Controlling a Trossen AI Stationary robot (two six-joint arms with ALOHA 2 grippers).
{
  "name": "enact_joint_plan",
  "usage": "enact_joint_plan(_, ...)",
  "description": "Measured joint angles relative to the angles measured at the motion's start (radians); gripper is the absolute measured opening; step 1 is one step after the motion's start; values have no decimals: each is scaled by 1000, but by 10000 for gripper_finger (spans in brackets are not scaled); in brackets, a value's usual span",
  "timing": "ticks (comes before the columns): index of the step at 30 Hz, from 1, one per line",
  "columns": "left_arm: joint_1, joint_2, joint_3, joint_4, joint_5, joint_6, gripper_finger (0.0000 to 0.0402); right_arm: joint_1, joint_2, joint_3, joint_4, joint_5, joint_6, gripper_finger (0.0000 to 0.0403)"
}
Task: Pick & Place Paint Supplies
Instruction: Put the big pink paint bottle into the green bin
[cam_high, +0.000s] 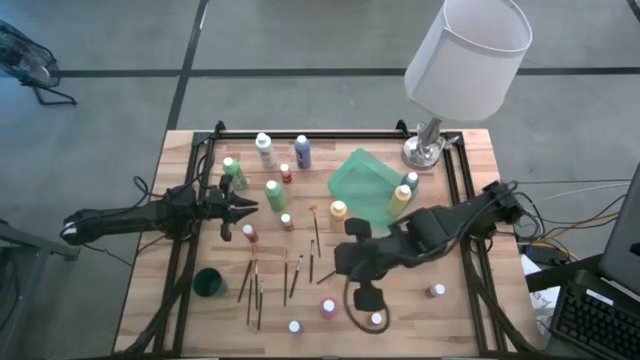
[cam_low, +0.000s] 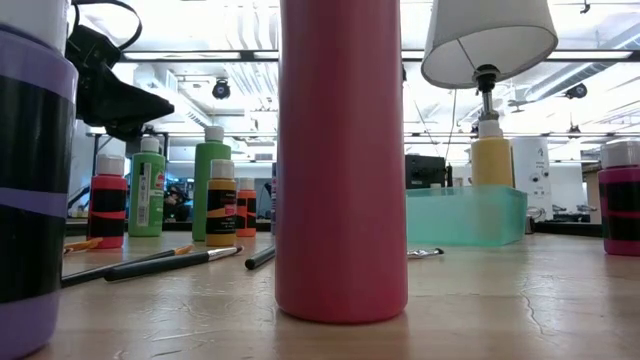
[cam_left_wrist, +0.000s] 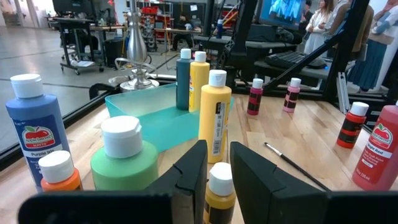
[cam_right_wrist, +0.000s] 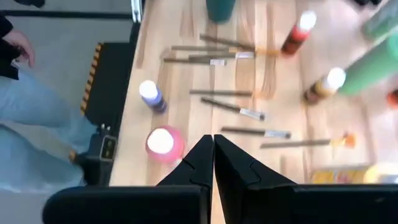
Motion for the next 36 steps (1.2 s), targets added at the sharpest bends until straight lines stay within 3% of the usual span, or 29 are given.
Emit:
enact_joint_plan(4,0,0,0,0,0,0,76,-1,70,103,-38,-65,46,34)
enact_joint_plan(9,0,0,0,-1,0,0,76,0,157,180,-112,-158,56,98)
enact_joint_plan(18,0,0,0,-8,0,0,76,-7,226,194,-124,-170,58,197)
enact_joint_plan(36,0,0,0,-17,0,0,76,-7,289,163,-118,-167,60,267)
